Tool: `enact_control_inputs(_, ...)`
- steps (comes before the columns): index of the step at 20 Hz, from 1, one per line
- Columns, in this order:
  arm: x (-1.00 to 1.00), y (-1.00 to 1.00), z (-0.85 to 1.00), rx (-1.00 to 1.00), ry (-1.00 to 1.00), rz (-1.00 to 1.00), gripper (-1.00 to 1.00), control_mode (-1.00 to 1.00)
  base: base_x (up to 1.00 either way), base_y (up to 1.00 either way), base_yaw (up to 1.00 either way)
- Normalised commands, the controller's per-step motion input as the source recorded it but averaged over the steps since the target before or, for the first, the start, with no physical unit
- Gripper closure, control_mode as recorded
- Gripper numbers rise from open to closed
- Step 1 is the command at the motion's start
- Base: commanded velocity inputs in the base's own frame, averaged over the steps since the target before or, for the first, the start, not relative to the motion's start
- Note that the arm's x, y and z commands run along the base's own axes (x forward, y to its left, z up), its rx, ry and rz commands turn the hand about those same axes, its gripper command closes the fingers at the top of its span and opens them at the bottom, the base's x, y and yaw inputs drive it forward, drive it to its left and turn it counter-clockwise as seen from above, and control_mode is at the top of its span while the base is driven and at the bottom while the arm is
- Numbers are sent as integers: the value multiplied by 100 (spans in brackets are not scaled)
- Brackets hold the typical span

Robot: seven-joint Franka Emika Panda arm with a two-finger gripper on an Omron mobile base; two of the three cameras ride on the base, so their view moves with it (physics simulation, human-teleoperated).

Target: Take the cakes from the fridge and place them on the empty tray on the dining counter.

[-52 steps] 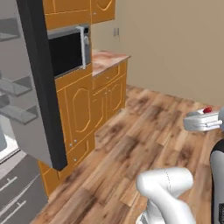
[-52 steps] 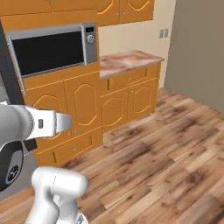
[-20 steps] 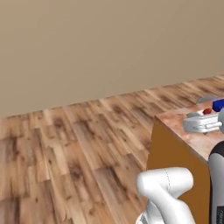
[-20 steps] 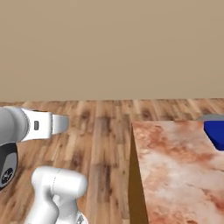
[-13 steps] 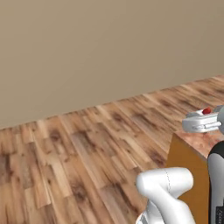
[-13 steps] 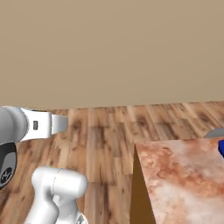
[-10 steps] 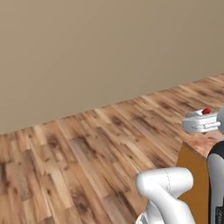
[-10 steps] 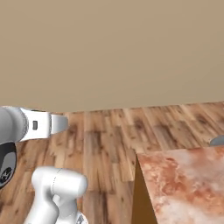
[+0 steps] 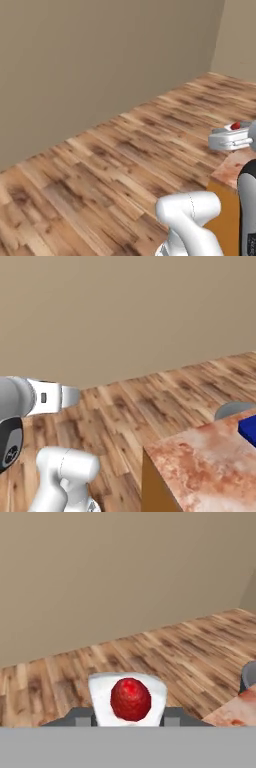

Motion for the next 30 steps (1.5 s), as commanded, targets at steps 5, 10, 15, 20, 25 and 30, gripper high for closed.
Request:
enact_control_inputs(5, 0, 0, 0, 0, 0, 0, 100, 100, 63, 27, -60)
enact_control_inputs(10, 0, 0, 0, 0, 0, 0, 100, 100, 80, 42, -63)
enact_control_inputs(15, 0, 0, 0, 0, 0, 0, 100, 100, 72, 30, -62)
enact_control_inputs(20, 0, 0, 0, 0, 0, 0, 100, 100, 50, 1, -57)
enact_control_inputs(25, 0, 0, 0, 0, 0, 0, 100, 100, 47, 0, -54)
enact_control_inputs(30, 0, 0, 0, 0, 0, 0, 100, 100, 69, 0, -52)
